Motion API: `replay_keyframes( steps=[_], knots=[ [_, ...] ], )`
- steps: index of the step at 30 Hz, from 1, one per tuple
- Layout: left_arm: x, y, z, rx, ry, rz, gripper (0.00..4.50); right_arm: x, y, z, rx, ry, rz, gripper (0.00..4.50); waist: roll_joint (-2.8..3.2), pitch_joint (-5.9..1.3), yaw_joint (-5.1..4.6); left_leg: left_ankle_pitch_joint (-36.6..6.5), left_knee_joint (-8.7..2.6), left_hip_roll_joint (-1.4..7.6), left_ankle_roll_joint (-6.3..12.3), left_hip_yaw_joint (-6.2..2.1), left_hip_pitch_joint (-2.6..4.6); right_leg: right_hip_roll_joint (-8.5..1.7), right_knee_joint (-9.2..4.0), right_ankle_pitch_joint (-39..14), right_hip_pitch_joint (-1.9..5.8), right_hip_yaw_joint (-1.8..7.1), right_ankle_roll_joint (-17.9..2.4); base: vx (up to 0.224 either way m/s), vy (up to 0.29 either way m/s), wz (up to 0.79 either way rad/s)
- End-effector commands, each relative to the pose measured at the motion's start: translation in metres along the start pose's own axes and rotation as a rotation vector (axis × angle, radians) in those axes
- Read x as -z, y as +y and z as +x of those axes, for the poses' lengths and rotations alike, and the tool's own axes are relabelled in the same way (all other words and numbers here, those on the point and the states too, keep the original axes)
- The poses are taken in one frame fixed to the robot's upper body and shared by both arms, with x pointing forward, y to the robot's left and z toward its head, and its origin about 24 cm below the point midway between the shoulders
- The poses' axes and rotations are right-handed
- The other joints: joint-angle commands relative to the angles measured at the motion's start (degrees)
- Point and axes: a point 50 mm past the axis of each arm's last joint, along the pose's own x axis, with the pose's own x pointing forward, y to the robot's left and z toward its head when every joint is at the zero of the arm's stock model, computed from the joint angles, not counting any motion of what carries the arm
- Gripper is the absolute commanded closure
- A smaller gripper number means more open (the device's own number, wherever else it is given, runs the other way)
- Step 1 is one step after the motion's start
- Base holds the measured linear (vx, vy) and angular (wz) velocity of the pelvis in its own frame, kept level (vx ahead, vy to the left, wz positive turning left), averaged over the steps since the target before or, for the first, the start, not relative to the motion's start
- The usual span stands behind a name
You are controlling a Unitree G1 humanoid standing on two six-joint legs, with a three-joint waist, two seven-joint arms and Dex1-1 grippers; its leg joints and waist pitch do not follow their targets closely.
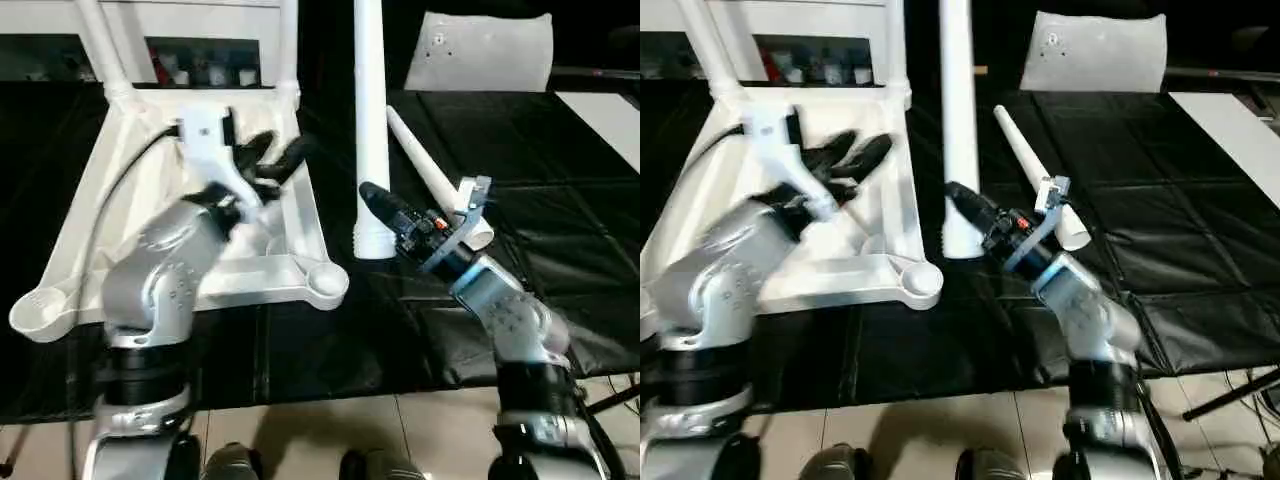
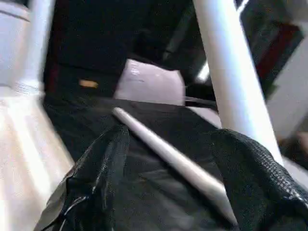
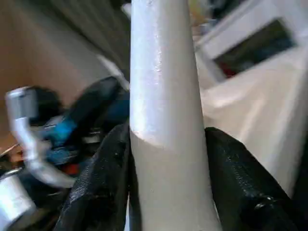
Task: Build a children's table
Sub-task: Pick table leg
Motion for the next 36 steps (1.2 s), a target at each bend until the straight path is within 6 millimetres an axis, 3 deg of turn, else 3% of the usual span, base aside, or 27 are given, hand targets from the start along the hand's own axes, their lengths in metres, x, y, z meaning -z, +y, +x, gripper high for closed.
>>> replay_keyframes(
  steps=[1,2,3,10,17,22,29,30,35,36],
  knots=[
    [-0.001,-0.006,0.004,0.042,0.009,-0.046,1.1,-0.001,0.01,0.0,-0.048,-0.003,0.001,2.6,0.39,-5.97,0.26,-9.15,-4.04,2.23,0.59,-0.88,0.7,-4.66,-5.83,-20.2,3.49,2.91,-8.44,0.0,0.0,0.0],
    [-0.001,-0.015,0.006,0.096,0.004,-0.108,1.1,0.002,0.017,-0.001,-0.068,0.003,0.027,2.6,0.41,-6.0,0.39,-9.79,-4.05,2.33,0.55,-0.9,1.0,-4.73,-6.12,-20.85,3.17,2.96,-7.94,0.0,0.0,0.0],
    [-0.001,-0.017,0.007,0.113,0.0,-0.133,1.1,0.003,0.019,-0.002,-0.072,0.007,0.033,2.6,0.37,-6.05,0.49,-9.94,-4.15,2.23,0.39,-0.99,0.83,-4.75,-6.16,-21.46,3.44,2.83,-7.78,0.0,0.0,0.0],
    [-0.005,-0.033,0.008,0.226,-0.017,-0.255,1.1,0.008,0.03,-0.007,-0.091,0.043,0.049,2.6,0.49,-6.23,0.42,-11.58,-4.41,2.47,-0.44,-1.2,1.07,-4.81,-6.56,-22.18,3.33,2.64,-6.59,0.0,0.0,0.0],
    [-0.01,-0.035,0.003,0.268,-0.048,-0.333,1.1,0.008,0.032,-0.009,-0.084,0.058,0.023,2.6,0.38,-6.3,0.54,-10.44,-4.4,2.33,-0.43,-1.12,0.87,-4.8,-6.6,-21.23,3.55,2.7,-6.2,0.0,0.0,0.0],
    [-0.017,-0.032,0.001,0.302,-0.099,-0.454,1.1,0.005,0.033,-0.009,-0.067,0.057,0.007,2.6,0.39,-6.37,0.62,-10.1,-4.35,2.3,-0.59,-1.1,0.88,-4.74,-6.44,-19.87,3.62,2.63,-7.03,0.0,0.0,0.0],
    [-0.012,-0.035,-0.001,0.332,-0.069,-0.445,1.1,0.014,0.037,-0.009,-0.083,0.142,-0.043,2.6,0.45,-6.32,0.73,-10.33,-4.55,2.42,-0.75,-1.24,0.9,-4.73,-6.67,-20.79,3.74,2.58,-5.37,0.0,0.0,0.0],
    [-0.01,-0.037,-0.002,0.348,-0.054,-0.429,1.45,0.017,0.038,-0.009,-0.082,0.165,-0.055,2.6,0.5,-6.34,0.78,-9.97,-4.65,2.48,-0.82,-1.27,0.96,-4.69,-6.6,-20.32,3.75,2.63,-5.06,0.0,0.0,0.0],
    [-0.008,-0.038,-0.002,0.341,-0.039,-0.382,1.45,0.024,0.036,-0.009,-0.045,0.229,-0.127,2.6,0.59,-6.34,0.67,-10.37,-4.66,2.53,-1.05,-1.23,1.01,-4.78,-6.59,-19.97,3.67,2.73,-5.48,-0.014,0.0,0.0],
    [-0.007,-0.037,-0.002,0.326,-0.04,-0.367,1.76,0.026,0.034,-0.009,-0.026,0.253,-0.157,2.6,0.56,-6.31,0.65,-10.58,-4.7,2.57,-1.28,-1.26,0.96,-4.76,-6.63,-20.21,3.68,2.71,-5.26,-0.072,0.002,0.0]
  ],
)
